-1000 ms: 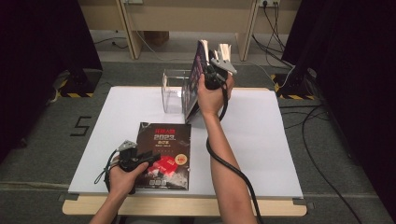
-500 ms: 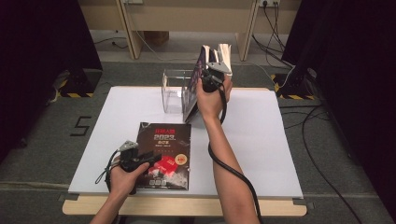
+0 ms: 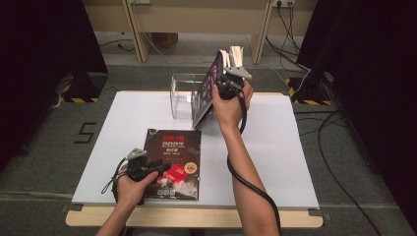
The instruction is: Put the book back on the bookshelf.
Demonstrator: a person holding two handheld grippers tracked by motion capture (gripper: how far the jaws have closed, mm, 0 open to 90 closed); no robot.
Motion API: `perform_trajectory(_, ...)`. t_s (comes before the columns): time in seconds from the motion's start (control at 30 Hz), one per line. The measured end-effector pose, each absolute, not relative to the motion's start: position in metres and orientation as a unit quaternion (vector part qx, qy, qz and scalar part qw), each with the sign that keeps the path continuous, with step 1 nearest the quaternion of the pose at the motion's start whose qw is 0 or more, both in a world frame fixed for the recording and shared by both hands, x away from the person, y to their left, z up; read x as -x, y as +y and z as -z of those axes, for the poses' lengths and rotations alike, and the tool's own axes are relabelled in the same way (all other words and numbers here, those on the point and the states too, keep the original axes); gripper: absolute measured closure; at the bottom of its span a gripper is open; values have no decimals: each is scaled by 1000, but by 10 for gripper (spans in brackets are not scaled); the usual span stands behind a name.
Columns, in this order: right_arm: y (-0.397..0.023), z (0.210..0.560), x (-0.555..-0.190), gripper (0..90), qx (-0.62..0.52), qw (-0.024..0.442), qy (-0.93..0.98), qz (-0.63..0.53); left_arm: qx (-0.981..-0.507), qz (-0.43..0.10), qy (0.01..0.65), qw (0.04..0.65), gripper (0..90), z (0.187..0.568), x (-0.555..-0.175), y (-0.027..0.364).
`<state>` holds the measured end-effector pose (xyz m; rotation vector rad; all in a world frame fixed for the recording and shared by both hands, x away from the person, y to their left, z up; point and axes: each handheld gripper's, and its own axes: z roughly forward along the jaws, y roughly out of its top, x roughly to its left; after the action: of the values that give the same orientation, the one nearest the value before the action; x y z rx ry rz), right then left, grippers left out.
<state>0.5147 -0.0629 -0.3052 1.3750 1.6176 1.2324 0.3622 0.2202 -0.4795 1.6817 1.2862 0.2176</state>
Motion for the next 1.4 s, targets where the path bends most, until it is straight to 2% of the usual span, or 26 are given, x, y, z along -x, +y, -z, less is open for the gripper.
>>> perform_trajectory(0.9,-121,321,-463,620,-531,270,629,-500,-700,-106,511,487,489,469,-373,209)
perform_trajectory(1.4,-145,346,-449,595,-536,258,636,-492,-712,-136,478,495,461,445,-411,180)
